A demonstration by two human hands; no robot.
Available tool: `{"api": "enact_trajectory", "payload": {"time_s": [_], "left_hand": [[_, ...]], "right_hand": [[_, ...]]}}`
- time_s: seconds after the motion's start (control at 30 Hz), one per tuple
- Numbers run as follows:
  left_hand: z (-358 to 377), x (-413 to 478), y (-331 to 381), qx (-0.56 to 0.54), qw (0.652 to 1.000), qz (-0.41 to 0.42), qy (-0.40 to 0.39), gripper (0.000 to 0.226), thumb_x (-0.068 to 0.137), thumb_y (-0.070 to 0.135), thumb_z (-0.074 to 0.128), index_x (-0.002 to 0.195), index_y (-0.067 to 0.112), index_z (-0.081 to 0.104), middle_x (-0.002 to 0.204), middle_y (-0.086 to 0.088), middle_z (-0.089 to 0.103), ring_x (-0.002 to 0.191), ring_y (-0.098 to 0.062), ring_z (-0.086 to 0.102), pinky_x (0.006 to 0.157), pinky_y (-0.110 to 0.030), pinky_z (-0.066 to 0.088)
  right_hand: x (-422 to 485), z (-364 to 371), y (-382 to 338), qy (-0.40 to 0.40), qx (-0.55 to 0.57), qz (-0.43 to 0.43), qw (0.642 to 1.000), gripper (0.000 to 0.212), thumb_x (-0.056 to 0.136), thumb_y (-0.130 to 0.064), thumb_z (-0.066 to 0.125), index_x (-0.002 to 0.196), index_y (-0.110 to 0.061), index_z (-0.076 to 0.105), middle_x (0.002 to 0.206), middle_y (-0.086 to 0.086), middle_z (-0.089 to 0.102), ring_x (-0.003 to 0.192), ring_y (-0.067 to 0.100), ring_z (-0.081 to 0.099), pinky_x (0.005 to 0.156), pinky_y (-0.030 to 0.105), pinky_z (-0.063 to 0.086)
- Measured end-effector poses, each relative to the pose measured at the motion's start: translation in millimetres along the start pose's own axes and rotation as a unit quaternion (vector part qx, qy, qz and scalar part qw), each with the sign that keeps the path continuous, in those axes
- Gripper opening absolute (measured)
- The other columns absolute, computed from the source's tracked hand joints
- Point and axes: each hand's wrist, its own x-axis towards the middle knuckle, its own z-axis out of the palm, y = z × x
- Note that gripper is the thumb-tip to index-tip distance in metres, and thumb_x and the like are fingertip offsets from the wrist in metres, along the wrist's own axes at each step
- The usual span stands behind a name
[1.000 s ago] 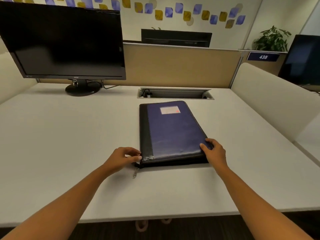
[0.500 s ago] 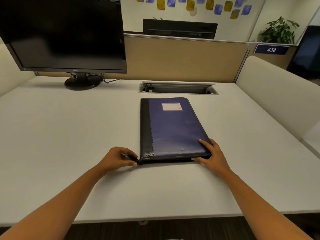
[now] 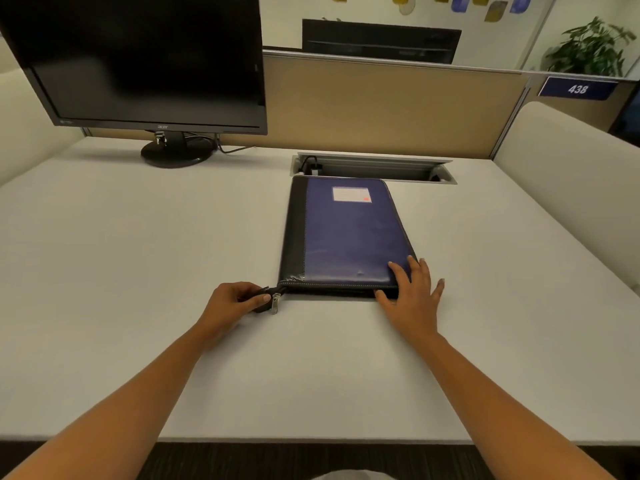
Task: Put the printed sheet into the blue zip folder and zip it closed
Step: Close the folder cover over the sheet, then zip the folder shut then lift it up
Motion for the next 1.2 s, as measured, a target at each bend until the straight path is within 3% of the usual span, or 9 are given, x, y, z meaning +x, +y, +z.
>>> {"api": "enact_trajectory", "payload": {"time_s": [0.1,0.2,0.3,0.4,0.53,0.7,0.8,0.97,1.2], "left_hand": [[1,-1,-1,-0.004,1.000,0.001,0.004,0.010,0.080,0.008,0.069,0.080,0.018,0.071,0.061,0.010,0.071,0.057,0.002,0.063,0.057,-0.005,0.045],[2,-2,-2,-0.004,1.000,0.003,0.018,0.013,0.079,0.008,0.069,0.081,0.021,0.070,0.068,0.005,0.072,0.060,-0.001,0.066,0.059,-0.006,0.048],[2,-2,-1,-0.004,1.000,0.004,0.027,0.013,0.079,0.008,0.069,0.081,0.021,0.070,0.074,-0.001,0.071,0.062,-0.003,0.067,0.061,-0.007,0.049],[2,-3,-1,0.010,1.000,0.007,0.024,0.007,0.078,0.014,0.071,0.080,0.020,0.072,0.073,-0.004,0.072,0.064,-0.007,0.066,0.065,-0.013,0.050],[4,-3,1,0.019,1.000,0.009,0.022,0.011,0.078,0.017,0.071,0.071,0.025,0.072,0.063,0.006,0.071,0.062,-0.002,0.063,0.061,-0.010,0.047],[2,-2,1,0.026,1.000,0.002,0.015,0.010,0.079,0.019,0.071,0.069,0.023,0.073,0.059,0.005,0.068,0.060,-0.004,0.058,0.059,-0.014,0.044],[2,-2,0,0.025,1.000,-0.001,0.011,0.009,0.079,0.017,0.071,0.070,0.019,0.073,0.060,0.005,0.068,0.061,-0.003,0.060,0.062,-0.017,0.045],[3,0,-3,0.030,0.999,-0.002,0.029,0.008,0.079,0.017,0.071,0.070,0.018,0.071,0.065,0.000,0.069,0.062,-0.005,0.063,0.064,-0.019,0.046],[4,1,-5,0.046,0.997,0.010,0.057,0.011,0.079,0.014,0.070,0.073,0.005,0.070,0.063,-0.006,0.066,0.052,0.002,0.059,0.053,-0.006,0.045]], "right_hand": [[-8,3,-15,0.066,0.010,-0.084,0.994,0.037,0.075,-0.020,0.066,0.110,-0.012,0.059,0.135,0.014,0.048,0.138,0.032,0.030,0.110,0.061,0.009],[-14,7,-42,0.073,0.038,-0.160,0.984,0.020,0.071,-0.009,0.065,0.091,-0.008,0.063,0.118,0.015,0.060,0.125,0.034,0.047,0.109,0.056,0.021],[-20,11,-75,0.023,0.133,-0.218,0.966,0.010,0.079,-0.007,0.062,0.088,-0.003,0.063,0.098,0.015,0.062,0.093,0.029,0.060,0.085,0.035,0.049],[-28,18,-104,-0.088,0.215,-0.209,0.950,0.013,0.086,-0.011,0.058,0.094,-0.001,0.063,0.093,0.015,0.060,0.077,0.023,0.058,0.072,0.020,0.041],[-33,32,-126,-0.159,0.244,-0.151,0.945,0.024,0.083,-0.023,0.065,0.096,-0.003,0.066,0.093,0.014,0.062,0.081,0.024,0.059,0.071,0.019,0.037],[-33,42,-140,-0.158,0.218,-0.124,0.955,0.035,0.076,-0.039,0.069,0.089,-0.007,0.066,0.085,0.001,0.052,0.078,0.012,0.049,0.069,0.023,0.039],[-34,46,-144,-0.148,0.184,-0.123,0.964,0.025,0.083,-0.031,0.061,0.084,-0.007,0.059,0.091,0.009,0.057,0.083,0.021,0.055,0.069,0.032,0.043],[-31,47,-145,-0.134,0.135,-0.157,0.969,0.021,0.092,-0.026,0.044,0.074,-0.015,0.044,0.086,0.011,0.059,0.077,0.028,0.055,0.058,0.031,0.029],[-24,50,-146,-0.145,0.046,-0.179,0.972,0.036,0.098,-0.031,0.032,0.093,-0.008,0.058,0.093,0.014,0.067,0.083,0.035,0.060,0.059,0.033,0.031]]}}
